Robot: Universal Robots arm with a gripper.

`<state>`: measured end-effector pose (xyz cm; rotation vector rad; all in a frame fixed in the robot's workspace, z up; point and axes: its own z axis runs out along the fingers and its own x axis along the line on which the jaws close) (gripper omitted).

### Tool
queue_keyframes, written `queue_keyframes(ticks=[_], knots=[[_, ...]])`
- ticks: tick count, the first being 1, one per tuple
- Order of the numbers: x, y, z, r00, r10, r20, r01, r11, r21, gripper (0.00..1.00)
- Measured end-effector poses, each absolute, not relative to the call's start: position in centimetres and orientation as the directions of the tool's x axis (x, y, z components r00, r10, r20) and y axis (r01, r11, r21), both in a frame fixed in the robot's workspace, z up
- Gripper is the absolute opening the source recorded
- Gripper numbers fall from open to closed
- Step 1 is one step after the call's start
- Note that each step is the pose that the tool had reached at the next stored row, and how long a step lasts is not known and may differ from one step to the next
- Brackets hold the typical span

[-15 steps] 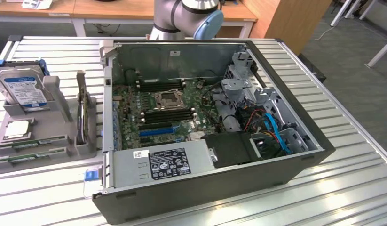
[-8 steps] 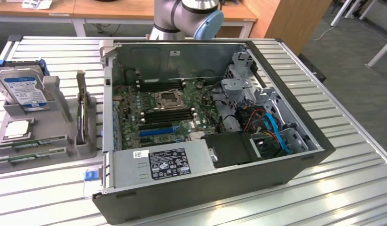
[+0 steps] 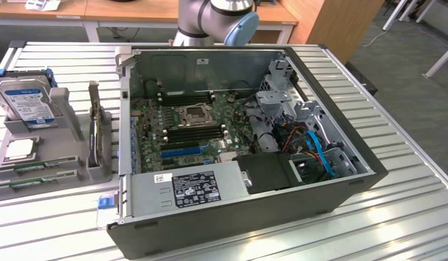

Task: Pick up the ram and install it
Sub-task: 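Pick up the ram and move it above insertion slot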

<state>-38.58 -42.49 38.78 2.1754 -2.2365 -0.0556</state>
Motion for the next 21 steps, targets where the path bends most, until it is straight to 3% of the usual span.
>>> queue_keyframes(ticks=[21], knots=[[-38.6,-42.5,37.1,-0.085,-0.996,-0.010,-0.996,0.084,0.040,0.10]])
